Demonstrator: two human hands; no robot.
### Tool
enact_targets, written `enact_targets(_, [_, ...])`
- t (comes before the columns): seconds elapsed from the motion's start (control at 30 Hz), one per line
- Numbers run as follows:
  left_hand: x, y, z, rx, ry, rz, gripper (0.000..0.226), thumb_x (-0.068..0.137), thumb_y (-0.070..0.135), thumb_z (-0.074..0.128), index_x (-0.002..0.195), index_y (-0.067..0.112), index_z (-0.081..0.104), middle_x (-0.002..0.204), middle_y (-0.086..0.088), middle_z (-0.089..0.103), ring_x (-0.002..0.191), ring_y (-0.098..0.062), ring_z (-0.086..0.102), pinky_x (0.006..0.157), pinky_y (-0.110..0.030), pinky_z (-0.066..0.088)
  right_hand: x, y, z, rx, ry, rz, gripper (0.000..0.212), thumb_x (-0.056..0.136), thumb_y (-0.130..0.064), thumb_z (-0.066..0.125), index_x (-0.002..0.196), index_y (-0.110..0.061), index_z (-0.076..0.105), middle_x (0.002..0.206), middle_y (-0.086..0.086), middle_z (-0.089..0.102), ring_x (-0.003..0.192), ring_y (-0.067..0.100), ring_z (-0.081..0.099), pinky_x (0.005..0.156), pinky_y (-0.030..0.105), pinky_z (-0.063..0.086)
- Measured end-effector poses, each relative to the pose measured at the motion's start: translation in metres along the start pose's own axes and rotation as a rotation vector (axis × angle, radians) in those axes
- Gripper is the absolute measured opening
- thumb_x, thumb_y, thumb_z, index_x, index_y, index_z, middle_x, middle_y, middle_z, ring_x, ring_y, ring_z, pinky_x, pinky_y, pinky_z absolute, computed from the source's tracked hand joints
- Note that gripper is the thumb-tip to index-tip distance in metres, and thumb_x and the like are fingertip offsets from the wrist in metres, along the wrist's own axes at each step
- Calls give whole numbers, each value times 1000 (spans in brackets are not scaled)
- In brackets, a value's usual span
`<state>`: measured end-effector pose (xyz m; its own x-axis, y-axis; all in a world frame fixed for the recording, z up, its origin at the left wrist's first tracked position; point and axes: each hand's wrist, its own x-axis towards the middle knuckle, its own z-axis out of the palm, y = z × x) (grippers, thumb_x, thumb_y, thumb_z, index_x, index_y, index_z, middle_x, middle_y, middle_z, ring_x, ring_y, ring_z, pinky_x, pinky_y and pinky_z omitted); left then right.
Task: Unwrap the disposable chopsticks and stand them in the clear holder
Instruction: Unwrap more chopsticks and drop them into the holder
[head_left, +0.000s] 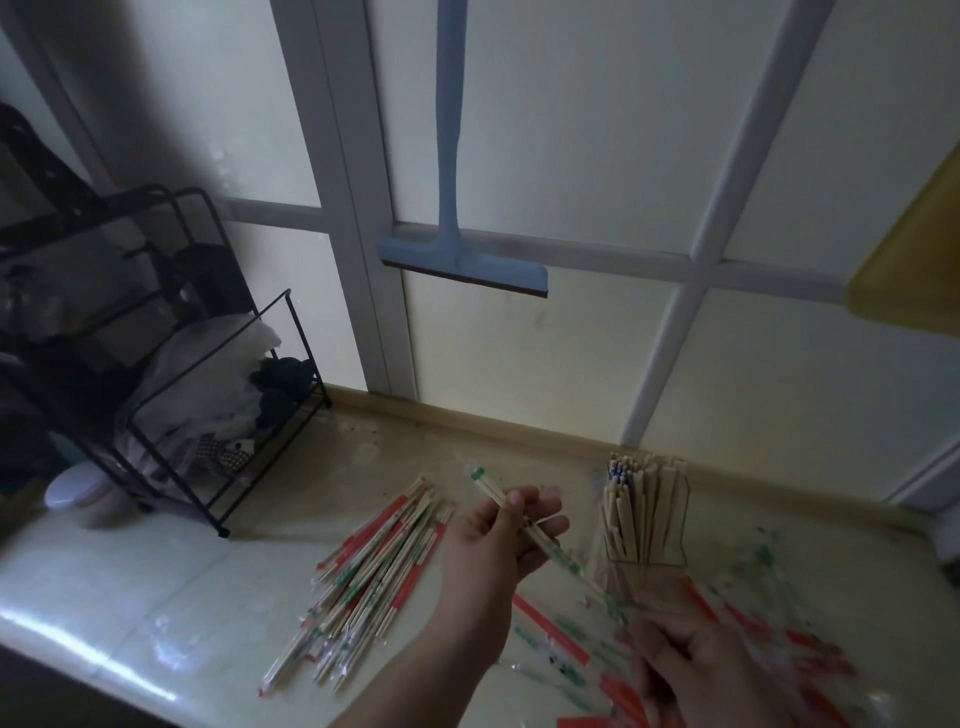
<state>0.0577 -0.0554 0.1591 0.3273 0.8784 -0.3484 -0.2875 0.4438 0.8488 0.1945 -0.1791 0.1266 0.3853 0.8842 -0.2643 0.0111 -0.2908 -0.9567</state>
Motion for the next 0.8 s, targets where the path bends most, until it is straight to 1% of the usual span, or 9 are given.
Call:
enact_targets(0.07, [-1, -2, 1, -4, -6, -10, 23, 102, 15, 47, 97, 5, 68, 95, -15, 75, 79, -21, 73, 62, -25, 55, -1, 0, -1, 8, 14, -18, 28, 90, 0, 58, 64, 1, 71, 53, 25, 60, 35, 15, 48, 39, 18, 39])
enact_targets(0.13, [-1, -5, 1, -11, -9, -25, 22, 101, 14, 48, 98, 4, 67, 94, -17, 75, 79, -23, 73, 62, -27, 56, -1, 0, -1, 0, 33, -42, 32, 89, 0, 59, 59, -2, 70, 58, 28, 62, 35, 14, 48, 38, 16, 38])
enact_targets(0.23, [-2, -11, 1, -6, -15, -48, 20, 100, 13, 50, 99, 1, 66, 94, -18, 75, 79, -24, 74, 59, -27, 55, 0, 5, 1, -26, 16, -57, 37, 90, -2, 59, 56, -7, 71, 57, 25, 63, 35, 16, 48, 39, 19, 38])
enact_targets(0.33, [-6, -20, 3, 24, -42, -85, 22, 100, 15, 51, 103, -1, 66, 96, -19, 74, 83, -27, 73, 64, -30, 57, 1, 13, 3, -55, 31, -60, 39, 90, -5, 60, 53, -13, 71, 53, 20, 62, 38, 19, 50, 45, 25, 40])
enact_targets(0.47, [-13, -30, 6, 48, -76, -144, 24, 101, 18, 50, 102, 1, 66, 98, -17, 75, 83, -26, 74, 59, -27, 55, 3, 19, 5, -40, 35, -51, 26, 91, -7, 61, 68, 1, 72, 51, 13, 59, 36, 25, 49, 48, 38, 39])
enact_targets(0.53, [-14, -33, 5, 71, -112, -173, 24, 101, 19, 50, 102, 2, 67, 98, -16, 75, 85, -26, 74, 60, -27, 55, 2, 21, 4, -31, 50, -37, 25, 91, -6, 61, 70, 0, 73, 50, 15, 59, 36, 24, 48, 47, 34, 38])
enact_targets(0.63, [-8, -33, -1, 117, -148, -174, 27, 95, 24, 56, 108, 2, 65, 103, -13, 75, 97, -32, 71, 74, -34, 57, 0, 19, 4, 10, 46, -11, 23, 91, -5, 59, 73, -2, 74, 50, 19, 57, 35, 22, 47, 42, 25, 36])
enact_targets(0.73, [6, -20, -13, -24, -40, -106, 48, 87, 38, 54, 117, 0, 58, 109, -22, 70, 97, -37, 69, 75, -40, 55, 1, 21, 2, 12, 49, 14, 23, 90, -5, 60, 71, 0, 73, 51, 18, 58, 34, 22, 47, 40, 27, 38])
enact_targets(0.8, [18, -10, -21, -38, 32, -58, 42, 98, 36, 46, 116, 0, 58, 106, -21, 72, 92, -35, 71, 76, -41, 55, 0, 22, 0, -30, 2, 38, 23, 91, -10, 60, 75, 0, 72, 51, 16, 59, 37, 23, 50, 46, 31, 40])
